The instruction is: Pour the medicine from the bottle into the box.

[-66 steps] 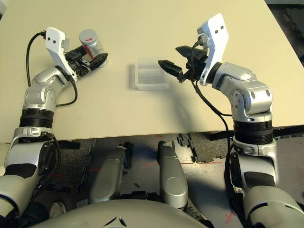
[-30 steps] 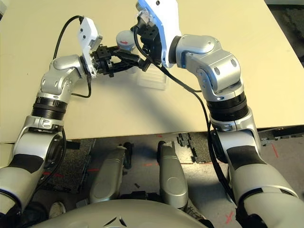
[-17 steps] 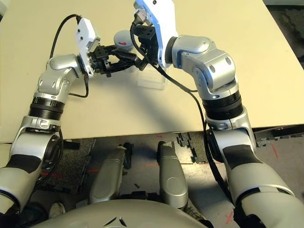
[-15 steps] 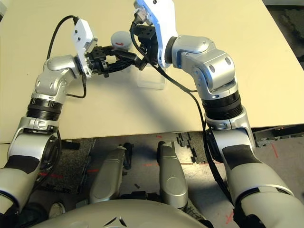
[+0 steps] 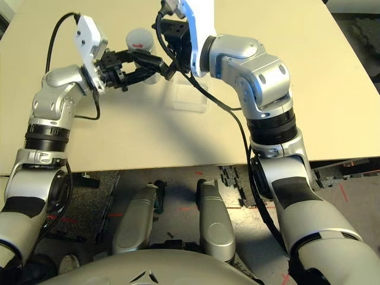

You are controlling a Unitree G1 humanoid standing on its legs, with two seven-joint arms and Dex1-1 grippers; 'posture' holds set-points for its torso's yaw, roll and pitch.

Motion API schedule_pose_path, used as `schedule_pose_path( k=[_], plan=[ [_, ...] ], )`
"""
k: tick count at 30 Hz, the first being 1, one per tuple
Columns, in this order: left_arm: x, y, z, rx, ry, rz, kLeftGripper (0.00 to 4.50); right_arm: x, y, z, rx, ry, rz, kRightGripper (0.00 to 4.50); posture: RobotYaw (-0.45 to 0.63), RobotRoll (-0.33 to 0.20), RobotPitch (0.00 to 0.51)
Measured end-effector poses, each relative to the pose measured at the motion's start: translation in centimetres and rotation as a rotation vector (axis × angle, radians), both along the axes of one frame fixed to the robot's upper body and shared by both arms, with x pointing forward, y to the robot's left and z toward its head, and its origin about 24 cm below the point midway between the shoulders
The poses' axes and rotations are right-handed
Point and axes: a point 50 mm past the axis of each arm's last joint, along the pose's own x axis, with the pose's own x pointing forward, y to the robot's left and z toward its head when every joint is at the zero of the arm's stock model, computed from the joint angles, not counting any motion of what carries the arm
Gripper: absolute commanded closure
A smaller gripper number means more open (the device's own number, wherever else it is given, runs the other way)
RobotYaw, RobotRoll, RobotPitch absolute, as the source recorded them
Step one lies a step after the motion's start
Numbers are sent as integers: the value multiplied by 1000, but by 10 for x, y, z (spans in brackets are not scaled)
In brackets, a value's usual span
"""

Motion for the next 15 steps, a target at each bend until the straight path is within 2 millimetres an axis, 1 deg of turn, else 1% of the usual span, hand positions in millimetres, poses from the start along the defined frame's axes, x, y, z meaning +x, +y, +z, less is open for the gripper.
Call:
schedule_pose_path(
  k=[5,11,15],
  plan=[
    [1,-14,-11,-6,35,-44,2041,6,-4,-4,-4,20,-37,0,-2,0,187],
    [2,-14,-15,-6,49,-42,2041,7,-9,-2,-16,0,-66,0,1,0,192],
    [1,-12,-19,-5,60,-36,2041,8,-13,-5,-25,0,-80,0,10,0,195]
  ],
)
